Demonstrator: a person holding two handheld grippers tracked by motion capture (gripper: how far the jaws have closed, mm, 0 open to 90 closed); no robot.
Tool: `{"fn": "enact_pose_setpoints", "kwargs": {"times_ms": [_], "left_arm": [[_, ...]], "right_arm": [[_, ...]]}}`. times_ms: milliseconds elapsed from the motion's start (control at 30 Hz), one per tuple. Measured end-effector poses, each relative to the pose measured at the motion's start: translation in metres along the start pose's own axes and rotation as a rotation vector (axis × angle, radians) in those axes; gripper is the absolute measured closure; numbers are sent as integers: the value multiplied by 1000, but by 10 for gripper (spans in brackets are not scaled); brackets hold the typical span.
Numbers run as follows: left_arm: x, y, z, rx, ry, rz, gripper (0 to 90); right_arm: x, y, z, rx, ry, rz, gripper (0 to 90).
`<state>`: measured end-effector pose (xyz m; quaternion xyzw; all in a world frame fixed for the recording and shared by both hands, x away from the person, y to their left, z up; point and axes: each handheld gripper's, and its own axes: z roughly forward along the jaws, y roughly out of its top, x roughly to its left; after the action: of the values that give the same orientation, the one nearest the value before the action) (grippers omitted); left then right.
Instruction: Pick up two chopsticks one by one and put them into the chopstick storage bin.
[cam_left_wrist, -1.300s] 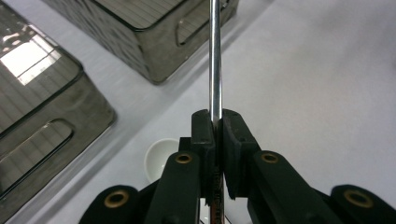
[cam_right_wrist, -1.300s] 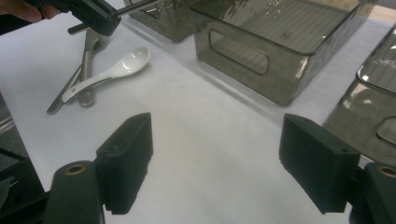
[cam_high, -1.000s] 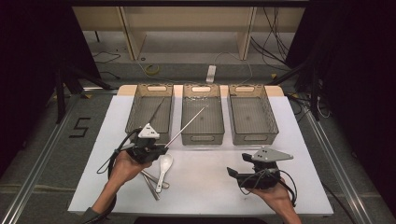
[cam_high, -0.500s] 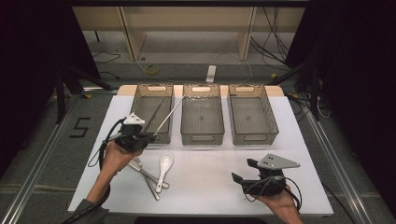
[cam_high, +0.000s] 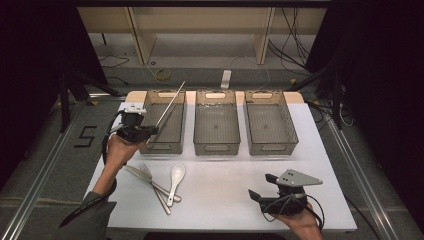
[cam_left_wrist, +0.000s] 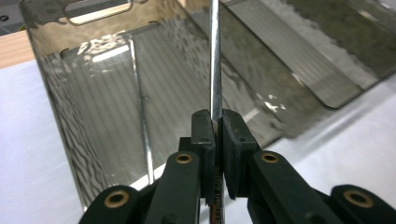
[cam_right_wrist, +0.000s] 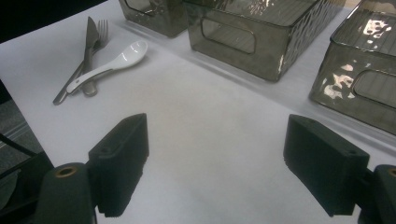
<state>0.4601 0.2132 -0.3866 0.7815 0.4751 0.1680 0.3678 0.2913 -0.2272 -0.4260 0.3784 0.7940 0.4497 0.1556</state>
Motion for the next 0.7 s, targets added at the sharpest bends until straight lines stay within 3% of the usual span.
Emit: {"fn": "enact_pose_setpoints", "kwargs": {"times_ms": [233,400,700], "left_arm": [[11,8,13,19,31,-22,840],[18,10,25,29,51,-59,840],[26,11,40,67,85,-80,840]], "right_arm": [[1,-1,0,5,8,2,231],[2,-2,1,10,19,-5,230],[2,-2,1,19,19,-8,228]]}}
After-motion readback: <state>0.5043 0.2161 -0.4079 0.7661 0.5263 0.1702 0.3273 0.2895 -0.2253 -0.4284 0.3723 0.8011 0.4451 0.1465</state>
